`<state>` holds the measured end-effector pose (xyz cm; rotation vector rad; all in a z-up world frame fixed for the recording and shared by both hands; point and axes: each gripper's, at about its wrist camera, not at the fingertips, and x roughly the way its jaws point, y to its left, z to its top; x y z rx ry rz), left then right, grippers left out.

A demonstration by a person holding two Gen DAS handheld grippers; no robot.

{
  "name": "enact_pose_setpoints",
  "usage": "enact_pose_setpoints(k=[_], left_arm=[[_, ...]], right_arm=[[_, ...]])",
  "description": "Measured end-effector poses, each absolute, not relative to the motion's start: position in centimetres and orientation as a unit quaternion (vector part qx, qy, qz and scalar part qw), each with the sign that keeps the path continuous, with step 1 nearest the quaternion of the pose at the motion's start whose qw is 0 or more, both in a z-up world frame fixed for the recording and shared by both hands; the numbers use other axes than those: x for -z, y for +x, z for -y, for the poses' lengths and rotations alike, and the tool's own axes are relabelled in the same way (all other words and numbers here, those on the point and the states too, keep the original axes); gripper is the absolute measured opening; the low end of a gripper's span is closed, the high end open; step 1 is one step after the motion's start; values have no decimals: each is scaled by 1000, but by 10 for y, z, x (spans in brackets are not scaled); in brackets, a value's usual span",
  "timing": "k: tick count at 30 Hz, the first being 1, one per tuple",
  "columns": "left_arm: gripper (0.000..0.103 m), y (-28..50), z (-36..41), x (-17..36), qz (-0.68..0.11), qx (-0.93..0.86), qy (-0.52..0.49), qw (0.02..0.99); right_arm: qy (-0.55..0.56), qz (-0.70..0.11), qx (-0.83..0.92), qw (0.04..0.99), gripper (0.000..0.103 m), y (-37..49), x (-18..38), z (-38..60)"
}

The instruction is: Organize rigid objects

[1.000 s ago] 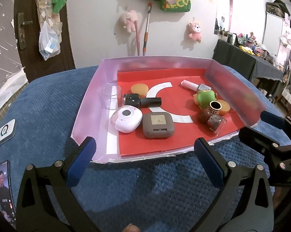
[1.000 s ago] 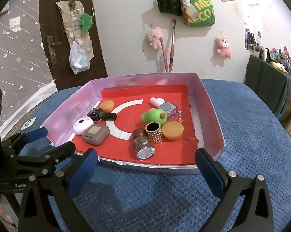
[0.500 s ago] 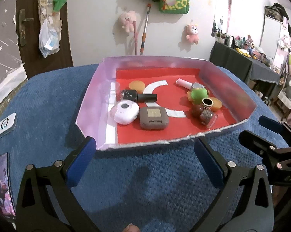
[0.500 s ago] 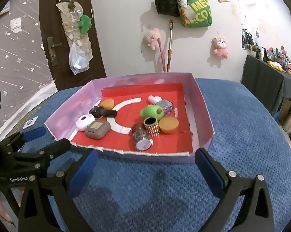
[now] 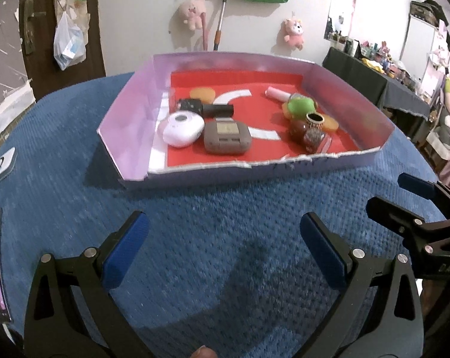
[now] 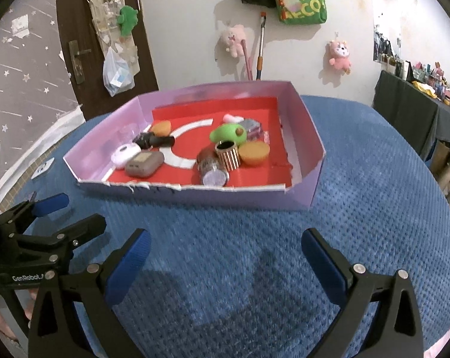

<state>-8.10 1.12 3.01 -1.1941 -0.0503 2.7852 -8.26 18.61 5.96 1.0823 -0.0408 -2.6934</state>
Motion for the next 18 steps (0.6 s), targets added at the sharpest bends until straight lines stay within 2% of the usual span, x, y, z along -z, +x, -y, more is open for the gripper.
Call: enact_pose_setpoints(k=[18], left_arm=[[103,-80,-14,-14,19,-907,-417,55]], right_arm=[[404,9,908,108,103,-83,-37,-189]])
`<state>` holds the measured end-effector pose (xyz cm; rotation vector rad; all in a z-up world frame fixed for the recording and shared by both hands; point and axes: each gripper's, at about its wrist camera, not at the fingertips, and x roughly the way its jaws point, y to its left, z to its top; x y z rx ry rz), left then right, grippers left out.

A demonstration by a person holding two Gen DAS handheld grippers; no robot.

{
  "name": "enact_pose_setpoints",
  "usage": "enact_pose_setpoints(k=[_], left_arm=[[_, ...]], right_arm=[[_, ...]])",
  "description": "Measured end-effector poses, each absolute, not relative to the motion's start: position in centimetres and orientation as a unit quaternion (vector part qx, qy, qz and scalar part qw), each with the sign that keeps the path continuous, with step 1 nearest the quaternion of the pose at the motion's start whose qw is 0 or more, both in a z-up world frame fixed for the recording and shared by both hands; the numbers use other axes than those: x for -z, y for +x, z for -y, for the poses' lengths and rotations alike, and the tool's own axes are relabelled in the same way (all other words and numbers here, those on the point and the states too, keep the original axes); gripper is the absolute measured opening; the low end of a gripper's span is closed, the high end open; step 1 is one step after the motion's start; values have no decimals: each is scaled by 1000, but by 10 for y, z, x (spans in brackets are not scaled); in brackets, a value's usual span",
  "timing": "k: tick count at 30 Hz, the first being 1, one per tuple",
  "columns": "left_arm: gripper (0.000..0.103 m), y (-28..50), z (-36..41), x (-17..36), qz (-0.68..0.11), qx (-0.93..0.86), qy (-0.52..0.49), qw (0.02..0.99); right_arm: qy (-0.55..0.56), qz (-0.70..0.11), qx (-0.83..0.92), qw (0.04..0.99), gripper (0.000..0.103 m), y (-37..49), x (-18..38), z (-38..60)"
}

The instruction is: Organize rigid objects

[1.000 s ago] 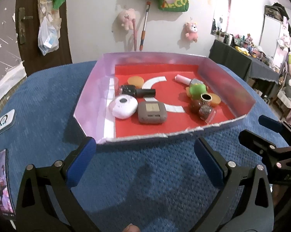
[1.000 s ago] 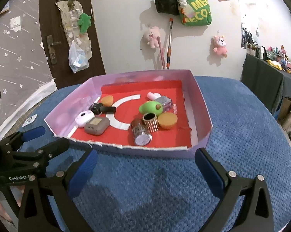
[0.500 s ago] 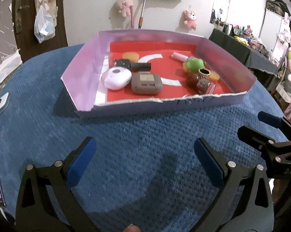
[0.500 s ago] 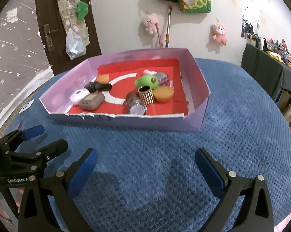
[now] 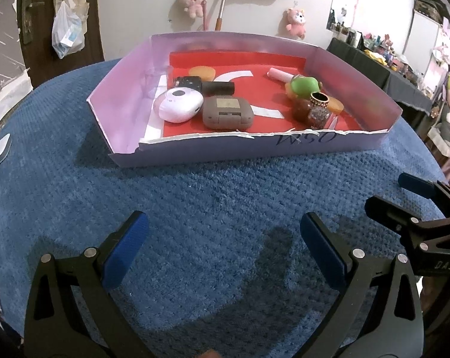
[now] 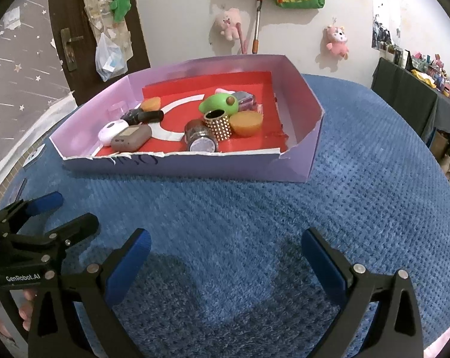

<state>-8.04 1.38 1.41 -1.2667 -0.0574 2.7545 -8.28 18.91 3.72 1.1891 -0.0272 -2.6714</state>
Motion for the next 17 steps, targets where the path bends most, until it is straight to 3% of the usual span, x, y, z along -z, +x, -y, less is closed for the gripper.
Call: enact_pose_setpoints(k=[17], left_arm=[[103,-81,-11,-10,19,-904,-424,49]], right_arm=[[410,9,906,107,103,-84,-33,-190]])
